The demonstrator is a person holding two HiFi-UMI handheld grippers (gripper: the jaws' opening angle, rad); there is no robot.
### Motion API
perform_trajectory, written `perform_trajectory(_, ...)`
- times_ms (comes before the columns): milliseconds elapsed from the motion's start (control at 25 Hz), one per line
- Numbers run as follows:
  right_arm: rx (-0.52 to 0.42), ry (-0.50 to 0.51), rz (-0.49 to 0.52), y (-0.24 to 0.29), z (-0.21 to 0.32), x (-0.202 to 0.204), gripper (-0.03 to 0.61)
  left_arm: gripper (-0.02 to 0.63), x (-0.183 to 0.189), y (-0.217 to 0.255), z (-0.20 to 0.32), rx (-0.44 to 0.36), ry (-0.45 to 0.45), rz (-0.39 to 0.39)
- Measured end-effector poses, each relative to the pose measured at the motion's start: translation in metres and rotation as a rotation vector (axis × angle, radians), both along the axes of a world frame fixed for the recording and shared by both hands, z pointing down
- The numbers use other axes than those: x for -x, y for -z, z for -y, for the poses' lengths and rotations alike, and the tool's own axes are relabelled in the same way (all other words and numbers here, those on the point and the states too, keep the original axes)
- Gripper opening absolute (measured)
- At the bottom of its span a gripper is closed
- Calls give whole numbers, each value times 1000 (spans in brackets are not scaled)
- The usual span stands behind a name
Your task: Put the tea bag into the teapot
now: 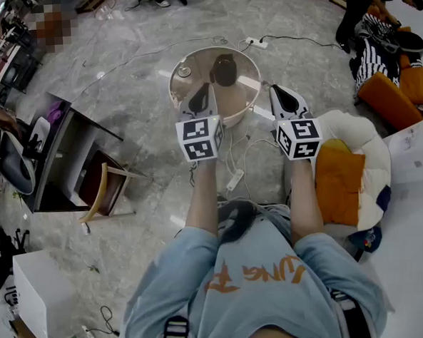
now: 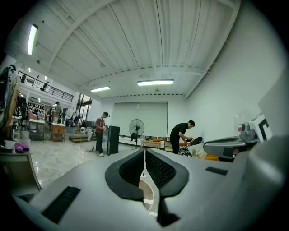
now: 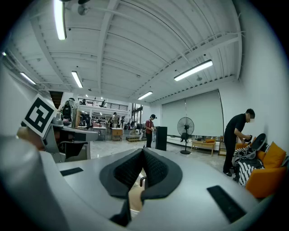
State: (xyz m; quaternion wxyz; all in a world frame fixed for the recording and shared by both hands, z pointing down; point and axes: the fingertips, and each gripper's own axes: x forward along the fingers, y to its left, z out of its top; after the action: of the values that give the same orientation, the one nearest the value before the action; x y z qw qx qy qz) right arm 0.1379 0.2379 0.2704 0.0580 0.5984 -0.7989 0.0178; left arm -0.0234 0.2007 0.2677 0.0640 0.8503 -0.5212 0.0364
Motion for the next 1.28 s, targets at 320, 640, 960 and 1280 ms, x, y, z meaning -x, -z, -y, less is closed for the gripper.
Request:
perform_trajectory(320,-33,39,3,5,7,-16,12,26,-8,15,8,-38,22,-52)
perform_trajectory(640,-35,59,35,-3,16,-15,12,26,0,7,0,-28,81,-33)
perform_trajectory(960,-25,92,60,-13,32,-13,12,26,19,-4,0,-3,143,-26)
perform_trajectory(1280,-27,79,64,-17,67,-13,12,26,21,-13,39,14,118,-11)
